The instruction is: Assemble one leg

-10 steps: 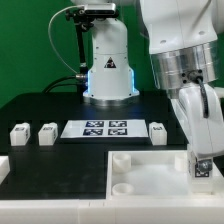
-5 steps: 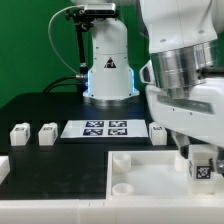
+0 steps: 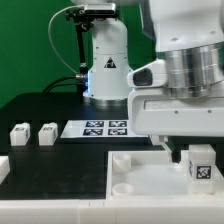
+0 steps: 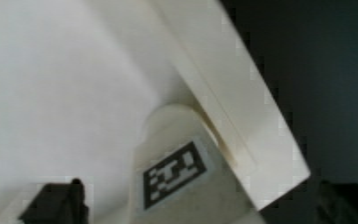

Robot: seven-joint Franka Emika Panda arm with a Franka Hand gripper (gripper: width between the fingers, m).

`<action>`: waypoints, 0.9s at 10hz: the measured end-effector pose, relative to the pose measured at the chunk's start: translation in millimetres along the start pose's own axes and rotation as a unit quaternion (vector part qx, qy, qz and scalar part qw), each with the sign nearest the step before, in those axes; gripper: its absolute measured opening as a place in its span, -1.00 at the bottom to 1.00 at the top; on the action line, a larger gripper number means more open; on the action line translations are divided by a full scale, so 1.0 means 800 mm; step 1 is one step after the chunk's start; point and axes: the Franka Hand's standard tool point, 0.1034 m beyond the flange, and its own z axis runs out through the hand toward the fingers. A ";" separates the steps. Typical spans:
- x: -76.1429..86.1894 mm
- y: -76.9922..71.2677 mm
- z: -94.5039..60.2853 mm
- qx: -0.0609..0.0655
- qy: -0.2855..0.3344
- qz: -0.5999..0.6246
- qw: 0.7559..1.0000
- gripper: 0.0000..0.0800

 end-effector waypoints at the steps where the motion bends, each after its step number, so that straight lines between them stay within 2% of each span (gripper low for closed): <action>1: 0.003 0.002 -0.001 -0.001 0.002 -0.067 0.998 0.62; 3: 0.002 -0.001 0.000 0.000 0.004 -0.047 0.999 0.56; 4: 0.002 0.000 -0.001 0.000 0.004 -0.041 0.999 0.11; 5: 0.001 -0.001 0.000 0.001 0.004 -0.013 1.000 0.11; 6: 0.001 0.000 0.000 0.003 0.002 0.054 0.999 -0.26; 8: 0.002 0.000 -0.001 0.003 0.001 0.185 0.983 -0.26; 9: 0.004 -0.001 -0.005 -0.002 -0.005 0.275 0.961 -0.26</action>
Offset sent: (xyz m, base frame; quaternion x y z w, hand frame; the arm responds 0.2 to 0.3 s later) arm 0.0000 0.0000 0.0000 0.0000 0.0000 0.0000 1.0000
